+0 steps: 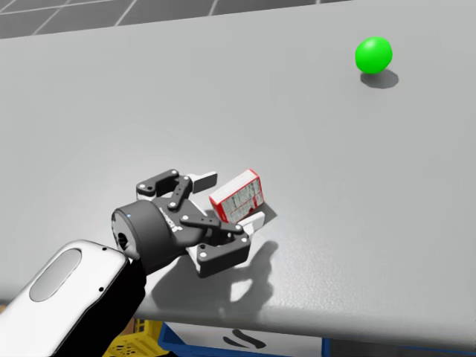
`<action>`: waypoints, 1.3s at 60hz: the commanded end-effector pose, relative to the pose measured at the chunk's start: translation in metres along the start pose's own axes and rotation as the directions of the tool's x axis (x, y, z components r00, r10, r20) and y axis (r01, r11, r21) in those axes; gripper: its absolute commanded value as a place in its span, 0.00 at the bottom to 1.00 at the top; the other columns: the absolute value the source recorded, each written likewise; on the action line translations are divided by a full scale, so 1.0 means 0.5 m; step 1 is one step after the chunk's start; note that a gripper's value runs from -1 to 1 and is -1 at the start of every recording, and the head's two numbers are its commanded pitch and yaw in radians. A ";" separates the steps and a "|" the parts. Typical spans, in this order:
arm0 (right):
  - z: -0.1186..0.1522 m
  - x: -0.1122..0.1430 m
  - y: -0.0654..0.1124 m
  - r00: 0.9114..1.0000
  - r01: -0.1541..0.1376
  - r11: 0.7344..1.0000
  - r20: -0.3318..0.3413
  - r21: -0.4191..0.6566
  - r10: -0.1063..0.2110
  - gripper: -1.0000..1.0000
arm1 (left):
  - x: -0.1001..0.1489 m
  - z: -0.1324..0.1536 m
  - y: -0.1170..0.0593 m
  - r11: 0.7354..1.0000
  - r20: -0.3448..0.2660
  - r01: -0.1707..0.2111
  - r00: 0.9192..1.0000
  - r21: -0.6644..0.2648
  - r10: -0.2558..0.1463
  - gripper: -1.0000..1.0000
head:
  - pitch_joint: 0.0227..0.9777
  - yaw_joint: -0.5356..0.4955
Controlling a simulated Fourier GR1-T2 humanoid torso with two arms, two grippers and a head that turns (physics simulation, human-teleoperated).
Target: Watch the red light. When it turns green, pick up the object.
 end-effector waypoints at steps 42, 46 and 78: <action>0.003 0.007 -0.004 1.000 0.004 1.000 0.010 0.000 -0.004 0.00 | -0.033 -0.022 -0.005 0.999 -0.077 0.035 0.996 -0.018 -0.036 1.00 | 0.58 0.75; 0.003 0.008 -0.004 1.000 0.006 1.000 0.011 0.000 -0.006 0.00 | -0.033 -0.023 -0.006 0.999 -0.080 0.039 0.996 -0.017 -0.040 1.00 | 0.54 0.76; 0.002 0.004 -0.003 1.000 0.004 1.000 0.003 0.003 -0.004 0.00 | 0.083 0.007 0.002 0.989 0.010 0.149 0.989 0.027 -0.149 1.00 | 0.47 0.76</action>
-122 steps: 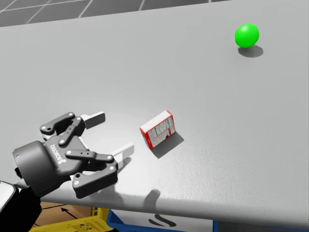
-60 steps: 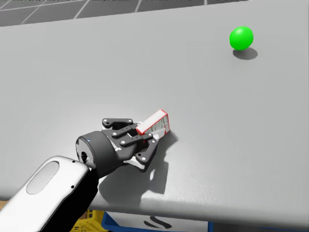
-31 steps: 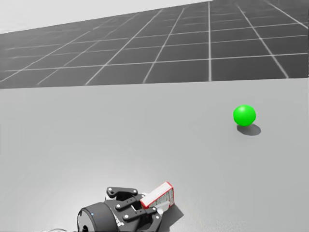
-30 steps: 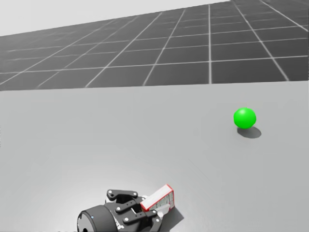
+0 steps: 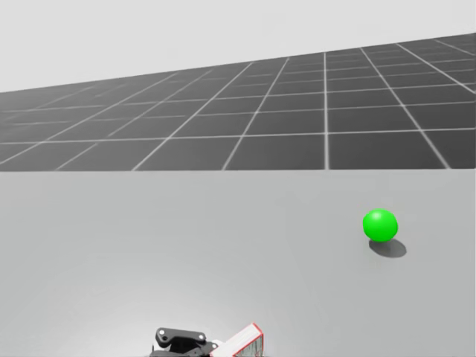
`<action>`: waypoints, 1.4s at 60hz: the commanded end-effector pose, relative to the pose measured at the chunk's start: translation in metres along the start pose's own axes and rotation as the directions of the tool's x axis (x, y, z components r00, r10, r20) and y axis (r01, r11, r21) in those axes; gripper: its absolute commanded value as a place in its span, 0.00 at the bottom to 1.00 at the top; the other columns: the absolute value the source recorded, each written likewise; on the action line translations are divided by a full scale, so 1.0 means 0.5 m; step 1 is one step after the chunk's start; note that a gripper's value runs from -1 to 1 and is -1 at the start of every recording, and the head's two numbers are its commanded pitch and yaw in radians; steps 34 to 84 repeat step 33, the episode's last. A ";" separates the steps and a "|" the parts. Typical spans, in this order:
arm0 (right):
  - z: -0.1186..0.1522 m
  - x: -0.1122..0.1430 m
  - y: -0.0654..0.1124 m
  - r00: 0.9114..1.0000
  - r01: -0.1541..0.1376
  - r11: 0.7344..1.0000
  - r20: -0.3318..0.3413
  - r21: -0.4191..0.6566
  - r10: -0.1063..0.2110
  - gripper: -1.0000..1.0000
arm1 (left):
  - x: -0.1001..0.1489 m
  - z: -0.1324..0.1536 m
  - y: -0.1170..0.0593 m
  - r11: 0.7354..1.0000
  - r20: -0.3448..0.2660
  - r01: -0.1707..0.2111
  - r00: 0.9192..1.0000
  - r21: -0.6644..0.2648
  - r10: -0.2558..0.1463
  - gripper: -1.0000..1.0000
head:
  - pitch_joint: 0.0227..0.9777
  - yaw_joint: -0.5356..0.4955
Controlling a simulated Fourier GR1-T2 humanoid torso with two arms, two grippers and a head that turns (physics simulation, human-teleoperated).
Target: Watch the red light. When it turns green, pick up the object.
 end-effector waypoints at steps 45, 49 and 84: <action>-0.002 0.002 -0.002 1.000 0.011 1.000 0.000 0.000 -0.011 0.00 | 0.332 0.113 0.057 0.967 0.282 0.210 0.928 0.146 -0.244 1.00 | 0.46 0.76; -0.002 0.002 -0.002 1.000 0.011 1.000 0.000 0.000 -0.011 0.00 | 0.332 0.113 0.057 0.967 0.282 0.210 0.928 0.146 -0.244 1.00 | 0.46 0.76; -0.002 0.002 -0.002 1.000 0.011 1.000 0.000 0.000 -0.011 0.00 | 0.332 0.113 0.057 0.967 0.282 0.210 0.928 0.146 -0.244 1.00 | 0.46 0.76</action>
